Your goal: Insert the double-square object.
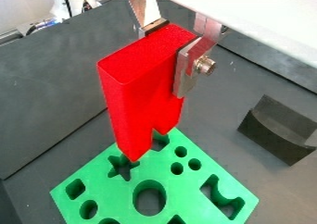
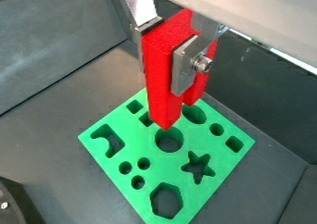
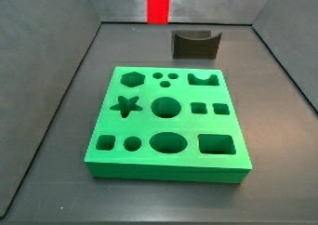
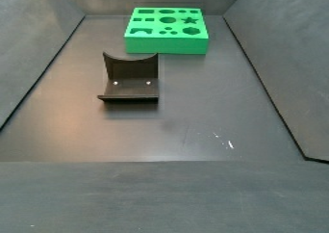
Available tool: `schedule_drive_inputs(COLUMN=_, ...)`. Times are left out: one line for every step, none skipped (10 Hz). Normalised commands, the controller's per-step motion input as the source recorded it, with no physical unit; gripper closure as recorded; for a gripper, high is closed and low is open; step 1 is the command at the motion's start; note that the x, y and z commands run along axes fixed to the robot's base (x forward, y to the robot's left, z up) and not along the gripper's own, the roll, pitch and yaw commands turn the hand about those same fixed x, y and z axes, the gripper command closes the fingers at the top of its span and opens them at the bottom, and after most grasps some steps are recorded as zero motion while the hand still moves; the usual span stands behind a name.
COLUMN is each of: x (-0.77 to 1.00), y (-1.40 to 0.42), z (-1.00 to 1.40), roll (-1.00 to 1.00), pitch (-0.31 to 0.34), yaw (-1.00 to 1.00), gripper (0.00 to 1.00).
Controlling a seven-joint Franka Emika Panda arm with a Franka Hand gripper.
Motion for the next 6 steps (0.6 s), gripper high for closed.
schedule_drive_inputs(x=1.00, y=0.00, z=-0.85, roll=0.00, pitch=-0.081, yaw=-0.07, gripper=1.00)
schedule_drive_inputs(x=1.00, y=0.00, z=-0.83, roll=-0.01, pitch=-0.077, yaw=-0.05, gripper=1.00)
schedule_drive_inputs(x=1.00, y=0.00, z=-0.81, roll=-0.04, pitch=-0.080, yaw=-0.03, gripper=1.00)
schedule_drive_inputs(x=1.00, y=0.00, z=-0.80, roll=-0.04, pitch=-0.080, yaw=-0.03, gripper=1.00)
schedule_drive_inputs(x=1.00, y=0.00, z=-0.76, roll=-0.02, pitch=-0.076, yaw=-0.02, gripper=1.00)
schedule_drive_inputs(x=1.00, y=0.00, z=-0.63, roll=0.00, pitch=-0.084, yaw=-0.01, gripper=1.00)
